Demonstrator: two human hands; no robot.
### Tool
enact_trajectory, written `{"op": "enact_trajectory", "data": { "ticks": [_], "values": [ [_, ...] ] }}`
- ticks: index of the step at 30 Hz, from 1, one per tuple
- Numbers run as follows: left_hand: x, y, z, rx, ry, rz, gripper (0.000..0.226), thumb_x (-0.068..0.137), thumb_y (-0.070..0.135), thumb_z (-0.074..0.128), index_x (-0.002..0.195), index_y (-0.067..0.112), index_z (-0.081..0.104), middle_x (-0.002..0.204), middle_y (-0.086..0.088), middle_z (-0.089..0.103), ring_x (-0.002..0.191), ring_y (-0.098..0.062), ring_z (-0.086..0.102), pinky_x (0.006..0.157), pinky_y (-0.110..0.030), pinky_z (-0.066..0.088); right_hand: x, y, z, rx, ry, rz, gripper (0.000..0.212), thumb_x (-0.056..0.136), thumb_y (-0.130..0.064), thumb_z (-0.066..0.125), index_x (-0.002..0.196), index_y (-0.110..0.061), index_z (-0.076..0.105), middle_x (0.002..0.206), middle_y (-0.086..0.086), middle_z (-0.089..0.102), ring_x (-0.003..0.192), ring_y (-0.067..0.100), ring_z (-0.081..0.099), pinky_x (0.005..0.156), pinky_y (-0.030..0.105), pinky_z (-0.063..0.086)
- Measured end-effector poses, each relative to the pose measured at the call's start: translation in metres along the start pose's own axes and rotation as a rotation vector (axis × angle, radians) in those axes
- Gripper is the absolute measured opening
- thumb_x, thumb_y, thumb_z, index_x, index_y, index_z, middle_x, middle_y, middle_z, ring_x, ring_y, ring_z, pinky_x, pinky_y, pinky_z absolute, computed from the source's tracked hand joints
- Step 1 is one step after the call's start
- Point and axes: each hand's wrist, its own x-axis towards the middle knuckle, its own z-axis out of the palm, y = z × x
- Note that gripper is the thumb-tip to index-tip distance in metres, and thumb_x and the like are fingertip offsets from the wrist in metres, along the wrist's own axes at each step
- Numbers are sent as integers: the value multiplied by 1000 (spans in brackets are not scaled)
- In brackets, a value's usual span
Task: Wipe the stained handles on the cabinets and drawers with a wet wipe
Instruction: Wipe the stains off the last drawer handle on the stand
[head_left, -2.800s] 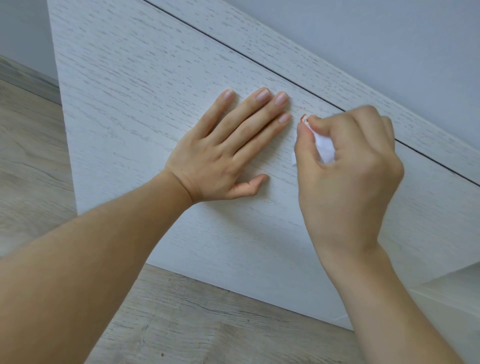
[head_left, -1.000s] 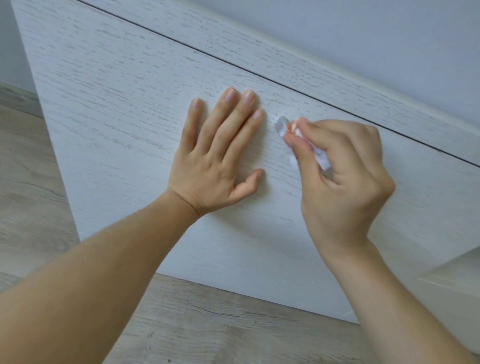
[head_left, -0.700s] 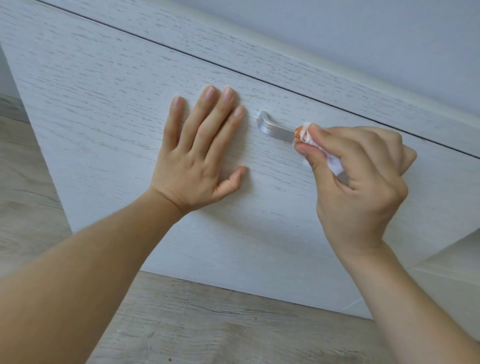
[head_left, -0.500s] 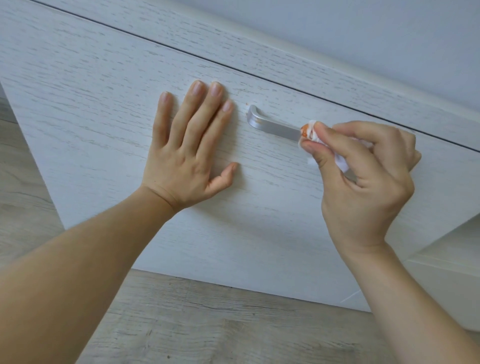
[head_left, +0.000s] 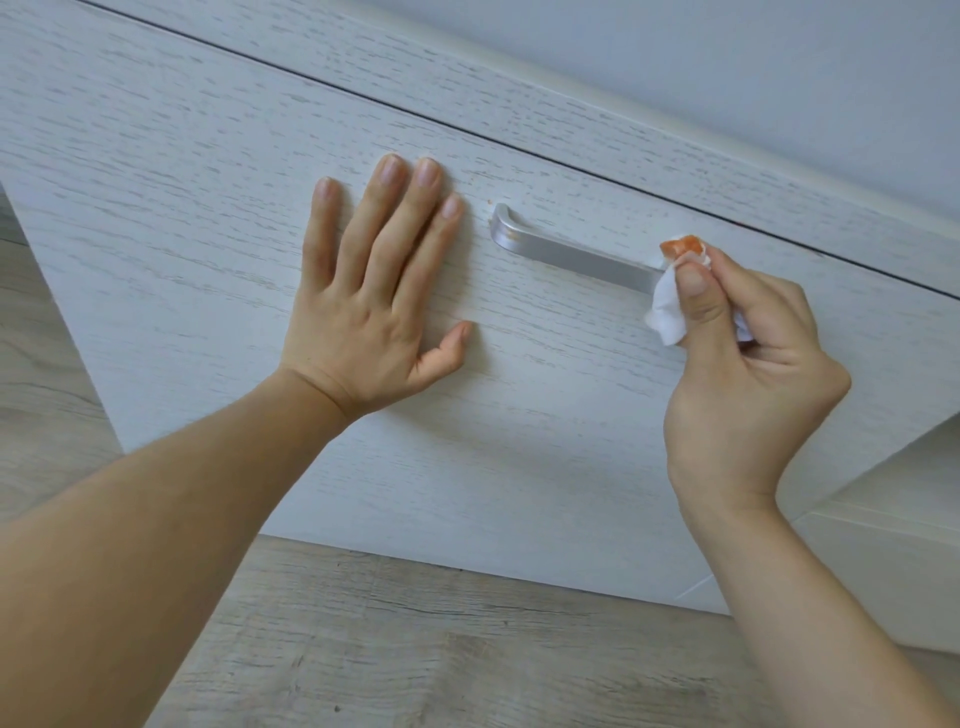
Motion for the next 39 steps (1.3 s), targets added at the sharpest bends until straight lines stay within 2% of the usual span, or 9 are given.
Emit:
{"op": "enact_trajectory", "data": {
  "ticks": [2,4,8,13,21,26,30,33,39],
  "values": [
    [0,0,-1,-2,-3,3,74,90,49,41,144,-1,27,146,-19,25,137,-37,20,116,-49,5,2,0,0,31,5,90,22,92,-19,63,102,-1,71,88,15,67,90,6,62,81,37,54],
    [0,0,-1,-3,-4,1,74,90,49,41,143,-1,27,145,-19,25,136,-37,22,116,-49,5,3,0,1,20,-1,141,26,93,-21,62,100,2,71,89,18,66,85,8,61,79,45,55],
    [0,1,-1,-14,-9,-1,74,90,48,41,144,0,26,146,-18,25,136,-37,22,116,-48,4,-1,-11,3,-74,-29,-28,15,91,-17,64,103,-11,70,86,-5,62,83,-2,57,77,19,46],
    [-1,0,-1,-25,-11,-3,74,90,49,41,144,0,26,147,-17,25,138,-35,21,117,-48,4,-6,-27,29,-218,-139,-479,9,87,-8,70,93,-3,73,75,4,63,72,27,56,71,25,43],
    [-1,1,-2,-37,-29,-11,72,91,48,40,144,2,26,148,-15,24,140,-32,17,117,-47,4,-1,-36,56,-353,-166,-627,7,86,-5,70,82,1,72,72,13,64,69,29,55,67,33,45],
    [1,-5,-19,-41,-136,18,71,93,45,43,146,2,24,149,-15,21,140,-31,17,117,-47,6,4,-48,64,-320,-142,-414,10,84,-8,70,78,0,70,75,15,64,73,31,59,69,33,44],
    [8,-14,-45,-15,-277,92,68,90,35,50,147,5,26,152,-13,24,140,-30,22,114,-49,21,21,-54,49,-269,-124,-239,12,86,-14,68,83,-4,71,82,13,65,77,29,62,68,26,41],
    [21,-14,-73,-25,-455,81,64,92,34,48,147,6,30,153,-13,23,141,-30,23,112,-52,26,26,-61,37,-316,-309,-118,11,86,-15,69,87,-4,72,85,12,65,76,25,63,64,24,39],
    [84,-10,-135,-87,-1037,60,64,93,42,43,147,10,31,153,-15,28,139,-29,32,113,-47,26,61,-100,9,-433,-719,83,9,87,-15,69,93,-8,72,89,8,62,74,27,63,59,33,49]
  ]
}}
